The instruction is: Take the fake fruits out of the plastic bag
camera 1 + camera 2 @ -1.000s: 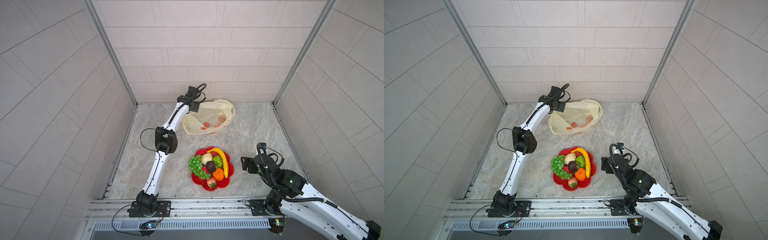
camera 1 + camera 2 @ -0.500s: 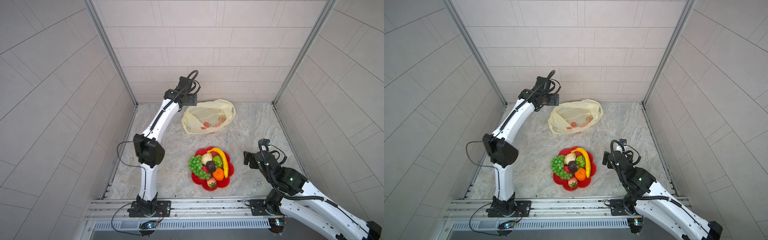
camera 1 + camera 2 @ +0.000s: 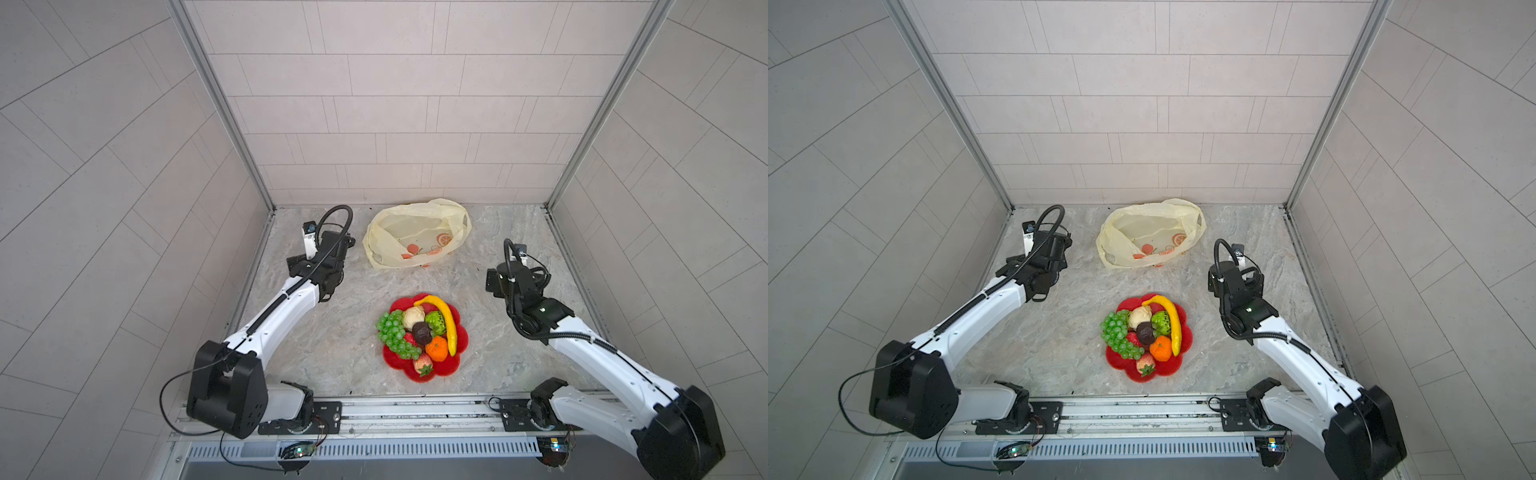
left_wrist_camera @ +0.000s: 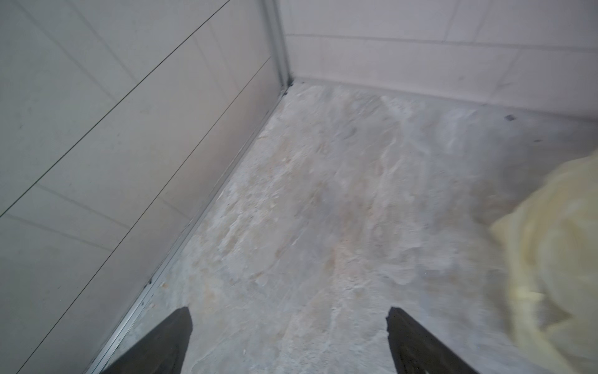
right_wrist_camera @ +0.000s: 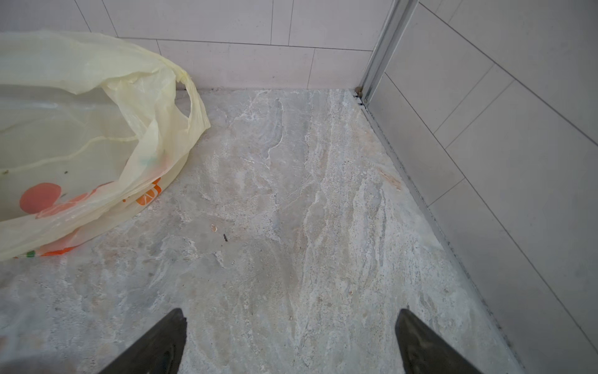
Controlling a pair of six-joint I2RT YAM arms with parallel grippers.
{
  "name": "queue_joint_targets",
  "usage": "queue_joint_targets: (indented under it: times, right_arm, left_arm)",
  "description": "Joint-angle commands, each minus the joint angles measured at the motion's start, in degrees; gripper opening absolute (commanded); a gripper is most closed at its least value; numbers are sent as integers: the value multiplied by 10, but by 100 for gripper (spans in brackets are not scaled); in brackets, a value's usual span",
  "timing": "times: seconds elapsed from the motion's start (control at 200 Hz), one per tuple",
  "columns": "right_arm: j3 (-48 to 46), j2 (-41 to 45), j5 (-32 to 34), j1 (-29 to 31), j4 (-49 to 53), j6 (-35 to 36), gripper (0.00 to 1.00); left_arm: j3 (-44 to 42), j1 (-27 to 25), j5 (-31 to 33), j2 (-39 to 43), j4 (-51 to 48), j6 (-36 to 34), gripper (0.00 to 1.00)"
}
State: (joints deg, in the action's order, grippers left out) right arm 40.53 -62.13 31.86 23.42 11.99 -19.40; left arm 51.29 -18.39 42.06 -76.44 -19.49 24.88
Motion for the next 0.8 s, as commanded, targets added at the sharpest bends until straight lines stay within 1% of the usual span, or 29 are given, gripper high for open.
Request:
queue_joint_targets:
  times: [0.0,0.035,0.065,0.125,0.205,0.27,0.305,0.33,0.365,0.43,0.465,0.5,0.52,0.585,0.63,0.66,0.685,0.715,0.766,0.796]
  right_arm:
    - [12,-44,49,-23,-82,94,99]
    - [8,-59,45,-42,-98,102,100]
    - [3,-71,39,-59,-112,101,100]
    - [-9,-90,23,-93,-139,96,99]
    - [-46,-109,6,-120,-228,106,100]
    - [-83,-124,-9,-134,-289,99,100]
    - [-97,-131,-25,-137,-315,101,99]
    - [-103,-136,-35,-138,-332,107,100]
    - [-107,-144,-41,-137,-343,113,100]
    - [-119,-162,-43,-137,-379,130,100]
    - [-123,-172,-43,-138,-395,137,100]
    - [-120,-181,-45,-138,-403,144,99]
    - [-117,-182,-49,-138,-396,146,99]
    - [-130,-185,-74,-138,-436,178,100]
    - [-153,-189,-78,-139,-488,188,99]
    - [-169,-193,-82,-142,-523,189,100]
    - [-180,-198,-91,-145,-545,188,99]
    - [-189,-207,-101,-148,-568,189,100]
    - [-203,-226,-107,-152,-610,189,100]
    - [-206,-236,-117,-158,-618,182,100]
  left_arm:
    - [-96,1,131,40,154,-19,100]
    - [-125,3,149,49,191,-39,100]
    - [-148,8,152,53,213,-52,100]
    - [-167,23,130,51,244,-69,100]
    - [-186,31,104,26,298,-99,100]
    - [-218,49,48,3,380,-136,100]
    - [-247,61,24,-9,451,-158,100]
    - [-261,72,20,-14,502,-173,99]
    - [-268,75,11,1,505,-187,100]
    - [-302,101,-54,19,558,-175,100]
    - [-311,115,-92,10,587,-173,100]
    - [-310,120,-90,-11,608,-173,100]
    - [-307,122,-95,-26,618,-175,100]
    - [-288,134,-140,-71,636,-184,98]
    - [-268,134,-180,-86,603,-201,97]
    - [-265,135,-196,-111,620,-210,97]
    - [-265,136,-194,-127,644,-214,98]
    - [-269,137,-200,-126,655,-210,98]
    - [-254,145,-216,-110,593,-206,100]
    - [-263,146,-215,-118,621,-206,100]
